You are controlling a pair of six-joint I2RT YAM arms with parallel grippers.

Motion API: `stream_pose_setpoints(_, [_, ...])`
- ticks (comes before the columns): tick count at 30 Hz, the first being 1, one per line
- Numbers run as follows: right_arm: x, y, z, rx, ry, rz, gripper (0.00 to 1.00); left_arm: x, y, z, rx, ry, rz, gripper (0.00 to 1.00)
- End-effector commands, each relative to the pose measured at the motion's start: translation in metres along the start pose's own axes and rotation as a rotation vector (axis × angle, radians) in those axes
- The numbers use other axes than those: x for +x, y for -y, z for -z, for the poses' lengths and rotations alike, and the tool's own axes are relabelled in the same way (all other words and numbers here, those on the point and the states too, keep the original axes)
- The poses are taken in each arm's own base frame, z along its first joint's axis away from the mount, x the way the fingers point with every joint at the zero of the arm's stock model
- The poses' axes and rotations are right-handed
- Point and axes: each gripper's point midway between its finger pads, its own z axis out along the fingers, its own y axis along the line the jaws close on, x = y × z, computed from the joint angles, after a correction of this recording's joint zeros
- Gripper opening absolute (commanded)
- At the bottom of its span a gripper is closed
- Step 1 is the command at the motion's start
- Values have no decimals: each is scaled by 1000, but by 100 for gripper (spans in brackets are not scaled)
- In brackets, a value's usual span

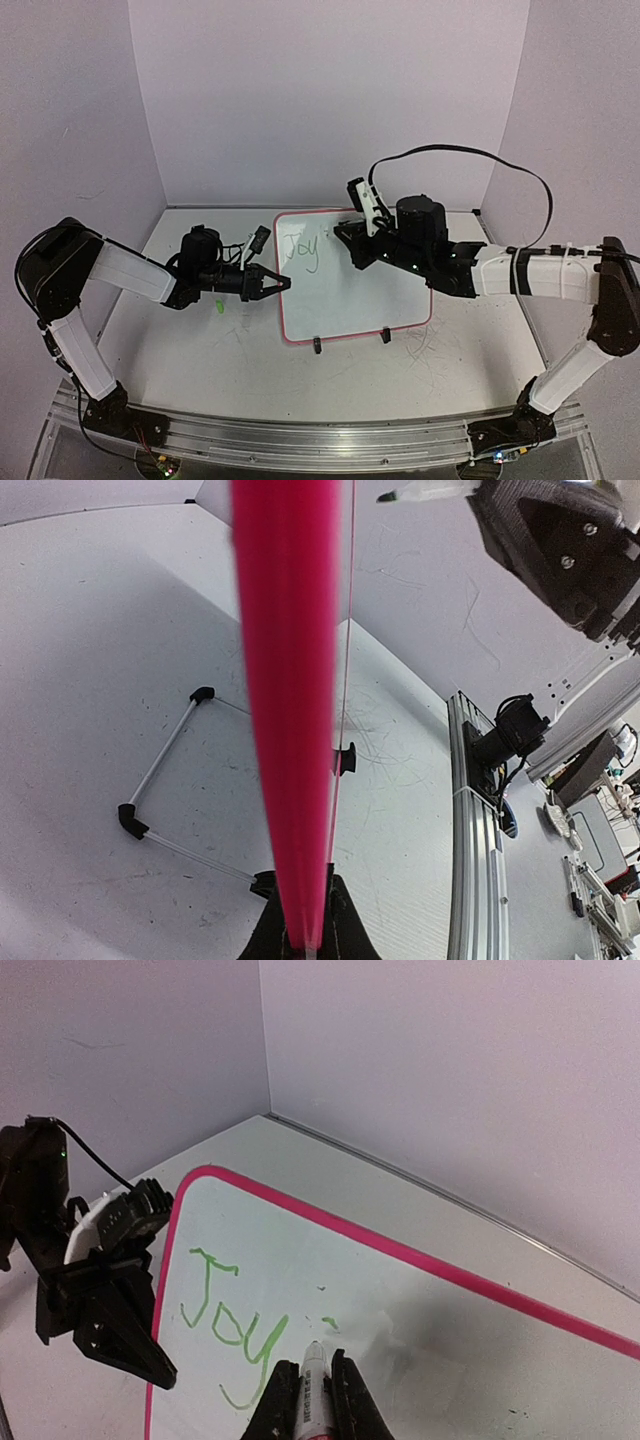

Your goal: Write a sentence on the whiteboard

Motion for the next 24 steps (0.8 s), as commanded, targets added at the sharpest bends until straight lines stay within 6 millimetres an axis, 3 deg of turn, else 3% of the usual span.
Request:
stream_pose_setpoints(1, [-17, 3, -4, 16, 40, 7, 0, -9, -27, 7, -154, 32, -19, 0])
stream_pose_setpoints(24, [-17, 11, -11, 61, 43, -1, 0, -7, -28, 7, -155, 27, -18, 0])
